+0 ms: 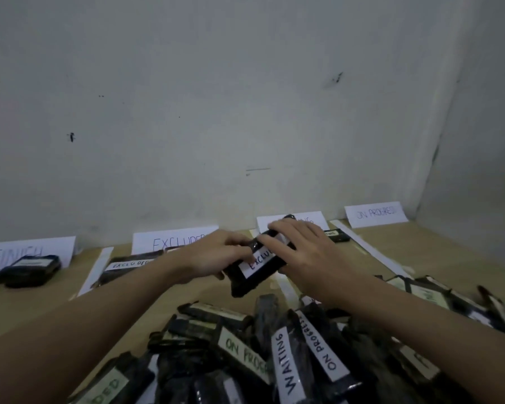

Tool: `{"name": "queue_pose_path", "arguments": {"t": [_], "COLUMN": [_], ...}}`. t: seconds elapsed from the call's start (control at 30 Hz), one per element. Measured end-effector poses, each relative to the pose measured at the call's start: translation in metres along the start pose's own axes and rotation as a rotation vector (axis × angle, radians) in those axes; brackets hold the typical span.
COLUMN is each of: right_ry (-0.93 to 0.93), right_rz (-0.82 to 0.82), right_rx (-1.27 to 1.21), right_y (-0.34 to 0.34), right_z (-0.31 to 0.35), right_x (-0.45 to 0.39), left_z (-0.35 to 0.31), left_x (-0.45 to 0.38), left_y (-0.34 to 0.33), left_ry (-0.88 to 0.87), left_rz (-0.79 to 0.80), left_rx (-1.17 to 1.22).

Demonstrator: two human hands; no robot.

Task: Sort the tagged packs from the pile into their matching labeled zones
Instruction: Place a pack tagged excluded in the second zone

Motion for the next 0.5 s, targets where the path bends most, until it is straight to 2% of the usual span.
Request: {"name": "queue_pose_path", "arguments": {"t": [0.27,0.37,0.5], "right_ry": [0.016,0.013,0.001], "right_rz": [0.211,0.267,0.406], "right_rx": [-0.023,-0.027,-0.058], "right_y": [-0.041,-0.052,-0.069], "right_z": [-0.012,-0.016,-0.011], "right_x": [0.021,0.019,0.002], "left_z": [0.029,0.05,0.074], "left_x": [-0.009,-0.002,0.016], "left_y": [-0.015,0.006,0.041], "left_ry": [-0.001,0.017,0.005], "left_rz": [0.132,0.076,-0.026], "left_rx": [-0.072,-0.141,-0.358]}}
Point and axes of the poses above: each hand's wrist, its own x-axis away from the middle knuckle, its own y-axis out of the back of the hand, z = x × y, the point moved 8 cm from there along -x, towards the middle knuckle, and after that the axes turned 11 degrees about x, right-handed, at the moved point
